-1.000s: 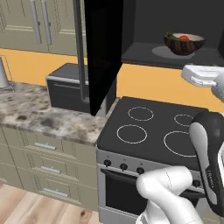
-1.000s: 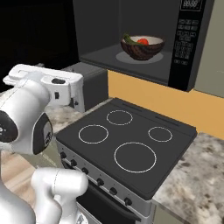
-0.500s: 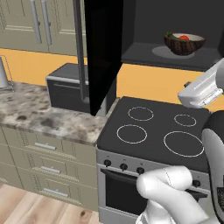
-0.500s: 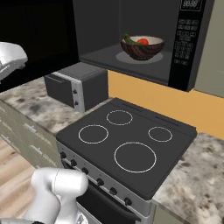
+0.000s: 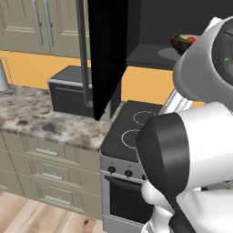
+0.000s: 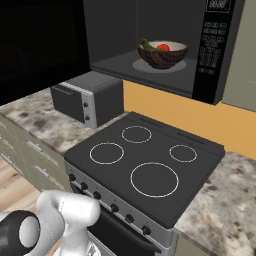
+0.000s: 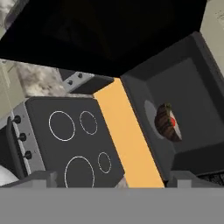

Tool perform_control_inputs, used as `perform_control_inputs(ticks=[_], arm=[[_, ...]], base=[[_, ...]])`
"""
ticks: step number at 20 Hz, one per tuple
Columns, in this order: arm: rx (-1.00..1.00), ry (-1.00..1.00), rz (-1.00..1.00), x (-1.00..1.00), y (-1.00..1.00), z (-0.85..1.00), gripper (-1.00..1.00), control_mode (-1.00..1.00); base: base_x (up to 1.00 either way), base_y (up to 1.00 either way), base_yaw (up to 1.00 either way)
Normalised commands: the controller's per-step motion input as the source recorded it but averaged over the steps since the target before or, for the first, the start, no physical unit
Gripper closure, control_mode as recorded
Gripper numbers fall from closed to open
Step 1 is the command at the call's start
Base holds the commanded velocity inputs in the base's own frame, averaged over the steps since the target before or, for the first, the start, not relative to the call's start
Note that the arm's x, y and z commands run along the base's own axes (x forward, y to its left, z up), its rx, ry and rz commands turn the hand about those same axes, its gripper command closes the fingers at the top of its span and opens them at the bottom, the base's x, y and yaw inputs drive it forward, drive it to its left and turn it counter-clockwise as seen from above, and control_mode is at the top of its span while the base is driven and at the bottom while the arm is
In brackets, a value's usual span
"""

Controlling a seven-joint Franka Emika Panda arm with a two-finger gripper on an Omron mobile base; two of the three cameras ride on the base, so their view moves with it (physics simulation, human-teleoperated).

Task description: Place the bowl containing the squash and tomato in the microwave. Close the microwave door and press the start button to microwave the meal.

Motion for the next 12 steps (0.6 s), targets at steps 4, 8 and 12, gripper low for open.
perform_control_inputs(ticks=[4, 8, 12], arm=[[-0.29, -0.03, 0.00, 0.00, 0.95, -0.56, -1.00, -1.00], [-0.25, -0.08, 0.00, 0.14, 0.90, -0.71, -1.00, -1.00], [-0.22, -0.11, 0.00, 0.36, 0.83, -0.79, -1.00, -1.00]], base=[[0.00, 0.00, 0.00], [0.00, 0.00, 0.00], [0.00, 0.00, 0.00]])
